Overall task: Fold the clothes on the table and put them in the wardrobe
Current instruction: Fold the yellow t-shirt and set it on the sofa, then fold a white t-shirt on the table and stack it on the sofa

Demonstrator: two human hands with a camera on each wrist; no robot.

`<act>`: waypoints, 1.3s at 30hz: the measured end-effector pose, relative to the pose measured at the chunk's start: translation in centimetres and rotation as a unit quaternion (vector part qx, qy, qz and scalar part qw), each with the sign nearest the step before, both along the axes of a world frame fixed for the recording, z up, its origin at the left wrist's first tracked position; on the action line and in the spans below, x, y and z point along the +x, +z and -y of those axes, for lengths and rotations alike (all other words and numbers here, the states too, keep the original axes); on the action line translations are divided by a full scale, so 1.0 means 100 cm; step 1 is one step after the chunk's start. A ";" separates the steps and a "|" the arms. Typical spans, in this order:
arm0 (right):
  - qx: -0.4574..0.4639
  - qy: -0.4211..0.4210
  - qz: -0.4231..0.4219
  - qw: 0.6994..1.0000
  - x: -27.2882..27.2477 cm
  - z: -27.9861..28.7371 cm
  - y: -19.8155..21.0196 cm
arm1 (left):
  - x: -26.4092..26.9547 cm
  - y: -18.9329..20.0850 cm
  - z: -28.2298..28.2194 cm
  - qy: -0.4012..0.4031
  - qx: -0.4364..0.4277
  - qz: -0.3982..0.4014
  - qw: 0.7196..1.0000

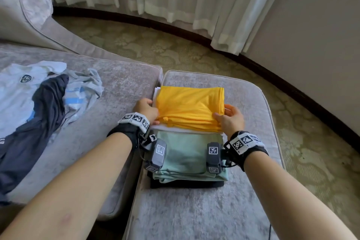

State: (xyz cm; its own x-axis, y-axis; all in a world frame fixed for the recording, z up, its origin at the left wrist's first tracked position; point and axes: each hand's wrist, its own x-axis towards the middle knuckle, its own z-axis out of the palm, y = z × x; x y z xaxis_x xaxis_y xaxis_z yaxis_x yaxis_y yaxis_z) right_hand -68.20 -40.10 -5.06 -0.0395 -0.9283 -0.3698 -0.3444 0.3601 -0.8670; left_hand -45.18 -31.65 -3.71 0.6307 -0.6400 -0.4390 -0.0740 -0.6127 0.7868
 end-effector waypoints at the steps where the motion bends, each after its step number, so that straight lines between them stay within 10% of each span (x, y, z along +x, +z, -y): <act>1: -0.002 0.007 -0.003 1.000 0.000 0.000 0.001 | 0.000 -0.002 -0.002 0.005 0.014 -0.019 1.000; 11: -0.010 0.026 -0.052 0.998 0.005 -0.001 -0.001 | 0.014 -0.006 -0.003 -0.043 0.074 -0.047 0.995; 15: 0.014 0.022 -0.142 0.990 0.014 -0.005 0.008 | 0.014 -0.019 -0.019 -0.030 0.122 0.054 0.991; 25: -0.090 -0.069 -0.228 0.967 0.076 -0.037 0.058 | 0.053 0.029 -0.046 0.062 0.015 -0.041 0.997; 33: -0.126 0.068 -0.191 0.971 0.190 -0.088 0.079 | 0.141 0.057 -0.130 0.095 -0.010 -0.045 0.994; 39: -0.039 0.226 -0.221 0.948 0.317 -0.153 0.056 | 0.243 0.050 -0.248 0.265 -0.010 -0.057 0.963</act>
State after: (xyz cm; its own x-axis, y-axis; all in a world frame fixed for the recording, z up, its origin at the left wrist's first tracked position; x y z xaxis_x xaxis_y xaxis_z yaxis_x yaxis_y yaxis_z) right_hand -36.51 -24.84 0.50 0.2341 -0.9109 -0.3397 -0.7841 0.0296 -0.6199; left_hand -20.89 -6.80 1.27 0.8195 -0.2508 -0.5153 0.3321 -0.5251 0.7836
